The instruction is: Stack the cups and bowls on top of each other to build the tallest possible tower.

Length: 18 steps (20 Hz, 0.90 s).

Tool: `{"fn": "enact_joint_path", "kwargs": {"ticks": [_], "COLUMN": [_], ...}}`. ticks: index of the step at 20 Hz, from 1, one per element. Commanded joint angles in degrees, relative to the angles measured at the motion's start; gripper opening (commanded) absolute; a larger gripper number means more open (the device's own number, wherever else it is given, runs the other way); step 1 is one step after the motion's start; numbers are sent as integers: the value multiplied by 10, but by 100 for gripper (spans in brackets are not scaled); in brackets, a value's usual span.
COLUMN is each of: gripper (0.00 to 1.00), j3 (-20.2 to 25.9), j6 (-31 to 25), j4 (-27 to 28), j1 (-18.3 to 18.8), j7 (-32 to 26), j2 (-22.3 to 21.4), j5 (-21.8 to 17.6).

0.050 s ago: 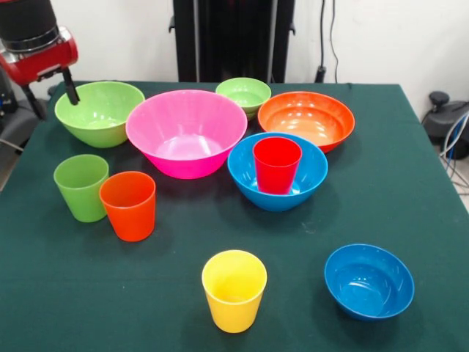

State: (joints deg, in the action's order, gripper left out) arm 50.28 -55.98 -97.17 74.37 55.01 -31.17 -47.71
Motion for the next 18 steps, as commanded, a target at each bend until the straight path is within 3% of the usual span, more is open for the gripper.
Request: {"fn": "enact_joint_path", "kwargs": {"ticks": [1, 18], "gripper": [100, 100], "j3": [-26, -32], "j6": [20, 47], "j4": [23, 34], "j1": [-13, -9], "j7": [-173, -182], "j2": [45, 71], "j5": [-68, -146]}}
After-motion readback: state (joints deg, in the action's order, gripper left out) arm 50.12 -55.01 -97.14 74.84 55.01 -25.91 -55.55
